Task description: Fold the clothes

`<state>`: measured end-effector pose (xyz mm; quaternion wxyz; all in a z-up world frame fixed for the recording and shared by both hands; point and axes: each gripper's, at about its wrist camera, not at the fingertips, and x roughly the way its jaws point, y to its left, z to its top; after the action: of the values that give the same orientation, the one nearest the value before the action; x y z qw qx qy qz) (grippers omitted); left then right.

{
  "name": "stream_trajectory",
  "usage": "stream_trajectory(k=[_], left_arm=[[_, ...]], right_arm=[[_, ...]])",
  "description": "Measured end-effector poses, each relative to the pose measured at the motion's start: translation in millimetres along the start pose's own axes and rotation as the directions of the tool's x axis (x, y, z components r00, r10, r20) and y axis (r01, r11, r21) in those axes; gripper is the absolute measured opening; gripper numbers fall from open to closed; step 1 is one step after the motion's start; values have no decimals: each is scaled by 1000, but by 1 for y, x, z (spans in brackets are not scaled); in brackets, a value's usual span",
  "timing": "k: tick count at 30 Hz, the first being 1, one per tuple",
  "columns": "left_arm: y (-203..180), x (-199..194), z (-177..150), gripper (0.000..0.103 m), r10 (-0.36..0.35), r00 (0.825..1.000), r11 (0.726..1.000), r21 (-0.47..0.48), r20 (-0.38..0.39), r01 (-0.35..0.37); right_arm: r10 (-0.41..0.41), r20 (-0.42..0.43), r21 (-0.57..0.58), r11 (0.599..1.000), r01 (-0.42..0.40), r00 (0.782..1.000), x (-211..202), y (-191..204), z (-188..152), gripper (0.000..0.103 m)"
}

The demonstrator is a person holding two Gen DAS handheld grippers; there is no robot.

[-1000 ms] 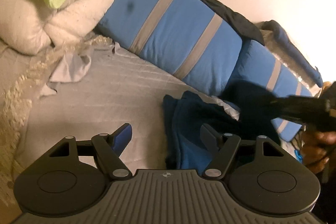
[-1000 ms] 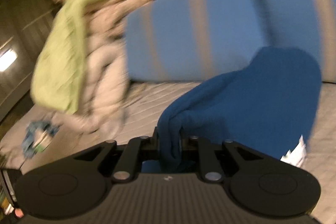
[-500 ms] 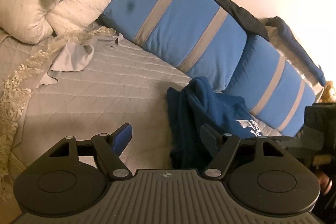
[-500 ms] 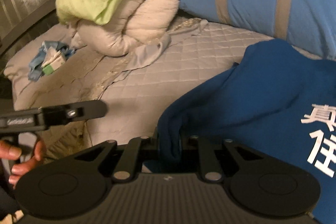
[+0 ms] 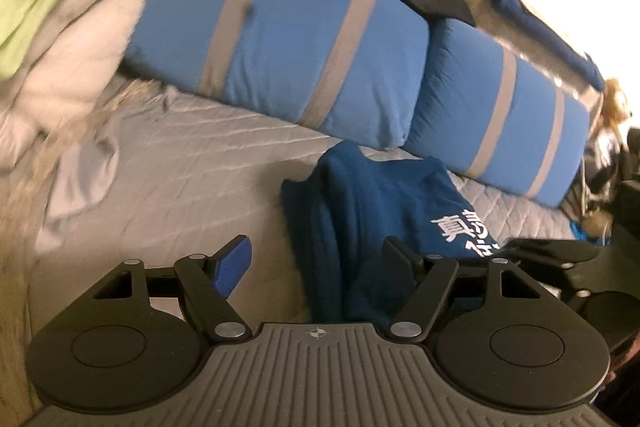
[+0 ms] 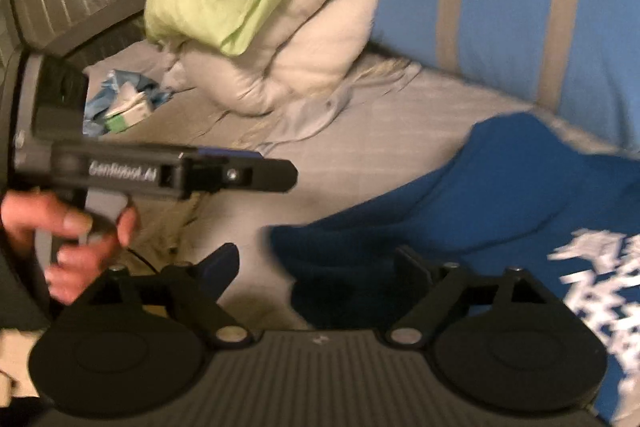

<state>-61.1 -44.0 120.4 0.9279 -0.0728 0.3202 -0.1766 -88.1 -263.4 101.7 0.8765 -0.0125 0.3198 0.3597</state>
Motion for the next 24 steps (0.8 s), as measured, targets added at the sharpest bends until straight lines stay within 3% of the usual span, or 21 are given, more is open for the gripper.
stream_trajectory(k=[3, 8, 12, 20, 24], left_arm=[[-5, 16, 13, 72, -6, 999, 999, 41, -37, 7], [-4, 56, 14, 72, 5, 991, 999, 51, -132, 2], [10, 75, 0, 72, -14, 986, 999, -37, -164, 8], [36, 59, -1, 71, -125, 987, 967, -236, -101, 98], [29, 56, 6, 69, -241, 968, 942, -258, -75, 214]], right_arm=[[-78, 65, 12, 997, 78, 995, -24, -18, -4, 102], [-212, 101, 117, 973, 200, 972, -48, -64, -16, 103], [-290, 89, 221, 939, 265, 953, -56, -95, -29, 103], [-358, 37, 381, 868, 318, 933, -60, -128, -49, 103], [-355, 32, 447, 841, 304, 934, -64, -137, -52, 103]])
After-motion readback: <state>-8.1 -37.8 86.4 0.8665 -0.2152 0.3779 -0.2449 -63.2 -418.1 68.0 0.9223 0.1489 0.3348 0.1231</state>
